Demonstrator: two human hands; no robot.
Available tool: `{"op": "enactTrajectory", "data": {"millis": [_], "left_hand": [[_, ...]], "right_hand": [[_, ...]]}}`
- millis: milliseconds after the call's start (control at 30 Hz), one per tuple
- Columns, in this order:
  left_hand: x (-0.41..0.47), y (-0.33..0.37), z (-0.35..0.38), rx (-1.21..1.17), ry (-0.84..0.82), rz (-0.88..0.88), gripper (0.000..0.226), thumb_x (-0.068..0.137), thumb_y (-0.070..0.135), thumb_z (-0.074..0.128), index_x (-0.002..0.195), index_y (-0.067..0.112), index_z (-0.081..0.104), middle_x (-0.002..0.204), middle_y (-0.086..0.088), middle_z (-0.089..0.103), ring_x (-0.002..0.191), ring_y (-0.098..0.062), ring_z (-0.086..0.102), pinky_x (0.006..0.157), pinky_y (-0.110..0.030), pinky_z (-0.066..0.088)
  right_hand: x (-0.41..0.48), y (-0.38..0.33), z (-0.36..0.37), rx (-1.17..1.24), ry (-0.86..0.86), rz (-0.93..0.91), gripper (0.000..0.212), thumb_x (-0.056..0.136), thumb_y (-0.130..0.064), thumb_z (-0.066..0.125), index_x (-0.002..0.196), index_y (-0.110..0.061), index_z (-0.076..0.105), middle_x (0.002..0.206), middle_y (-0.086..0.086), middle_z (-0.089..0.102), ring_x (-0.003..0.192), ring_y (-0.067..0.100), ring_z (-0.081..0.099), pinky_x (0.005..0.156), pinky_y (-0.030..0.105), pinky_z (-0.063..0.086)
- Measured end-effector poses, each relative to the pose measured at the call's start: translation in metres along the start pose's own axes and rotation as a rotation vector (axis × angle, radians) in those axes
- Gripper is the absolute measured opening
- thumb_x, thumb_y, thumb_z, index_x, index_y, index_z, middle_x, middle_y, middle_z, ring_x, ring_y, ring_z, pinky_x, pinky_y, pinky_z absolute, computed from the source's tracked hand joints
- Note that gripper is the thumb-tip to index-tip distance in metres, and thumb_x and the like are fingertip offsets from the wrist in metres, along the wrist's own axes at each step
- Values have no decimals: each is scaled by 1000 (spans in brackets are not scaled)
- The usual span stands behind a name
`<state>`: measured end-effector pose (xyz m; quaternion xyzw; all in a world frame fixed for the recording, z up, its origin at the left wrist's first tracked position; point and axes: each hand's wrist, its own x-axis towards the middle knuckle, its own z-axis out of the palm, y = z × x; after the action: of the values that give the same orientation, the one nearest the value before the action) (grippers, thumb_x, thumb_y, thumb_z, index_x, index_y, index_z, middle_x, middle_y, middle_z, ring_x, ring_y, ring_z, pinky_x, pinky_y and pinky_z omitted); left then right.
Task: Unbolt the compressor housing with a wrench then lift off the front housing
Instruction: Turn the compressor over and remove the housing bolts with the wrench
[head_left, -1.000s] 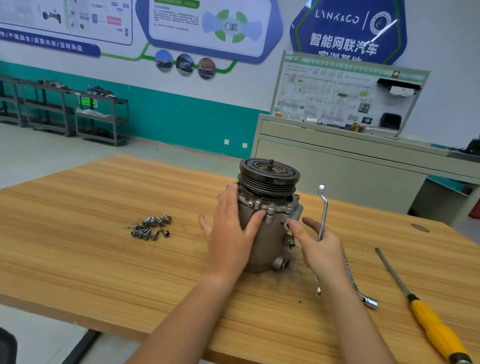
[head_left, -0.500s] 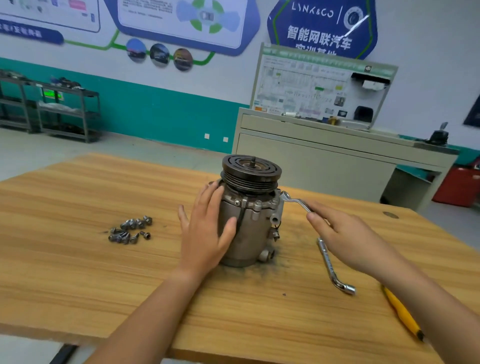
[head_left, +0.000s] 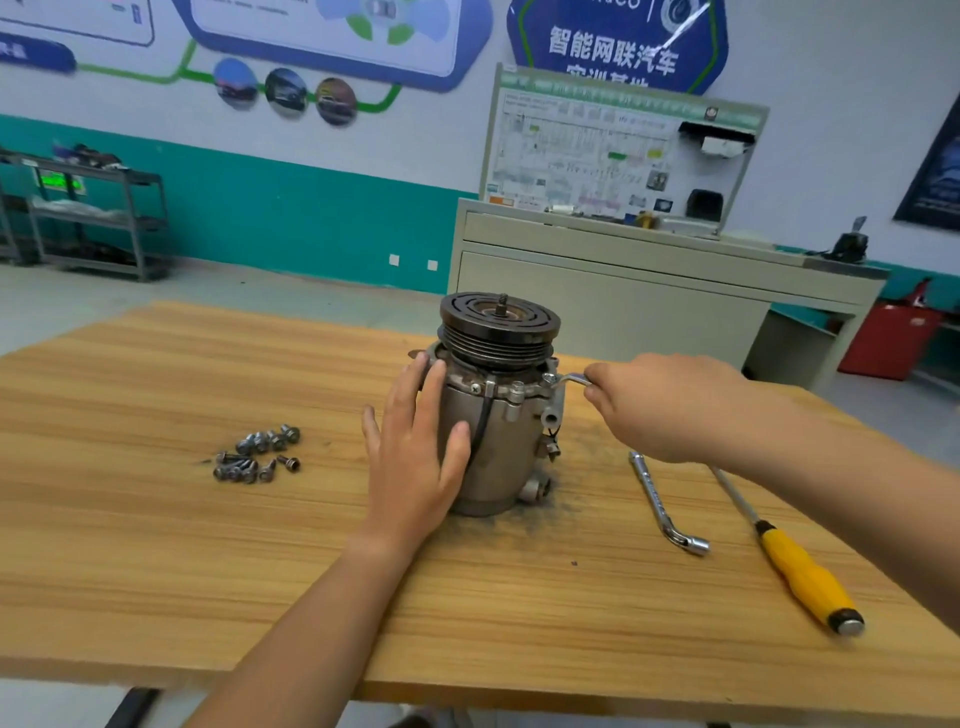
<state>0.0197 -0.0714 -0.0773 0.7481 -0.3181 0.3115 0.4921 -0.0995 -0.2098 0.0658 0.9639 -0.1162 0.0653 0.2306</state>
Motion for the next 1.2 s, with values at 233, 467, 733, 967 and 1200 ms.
{"op": "enactTrajectory", "data": {"millis": [233,467,733,967,1200], "left_hand": [[-1,-5,0,-19,-16,-18,51,88,40,30,137,36,18,148,13,18,140,-12,20,109,-56,4],[0,-7,2,-51,19,-57,47,88,41,29,135,38,29,151,6,23,139,-7,17,110,-57,4],[-1,-5,0,-59,14,-78,46,88,42,28,134,43,26,152,-2,23,140,-13,17,111,-55,3],[-2,-4,0,-76,6,-82,48,88,44,28,135,44,20,152,-2,22,136,0,12,112,-56,7],[-3,-3,-3,-46,-12,-107,48,87,46,27,134,47,23,152,3,20,140,-10,17,110,-58,-3]], "right_hand": [[2,20,11,-268,28,-119,21,97,-23,24,113,-16,36,54,-4,42,45,12,39,40,25,24],[47,30,28,-302,92,-122,22,94,-6,36,115,-10,43,81,2,55,66,21,50,55,29,36],[49,31,30,249,392,65,35,99,-17,35,134,-14,41,94,10,65,80,29,61,67,36,47],[-16,21,10,419,174,-25,36,97,-23,39,134,-25,43,62,-9,46,54,7,46,45,24,32],[-16,-10,5,226,50,-26,37,95,-17,34,131,-24,42,63,-8,41,55,7,40,44,25,31]]}}
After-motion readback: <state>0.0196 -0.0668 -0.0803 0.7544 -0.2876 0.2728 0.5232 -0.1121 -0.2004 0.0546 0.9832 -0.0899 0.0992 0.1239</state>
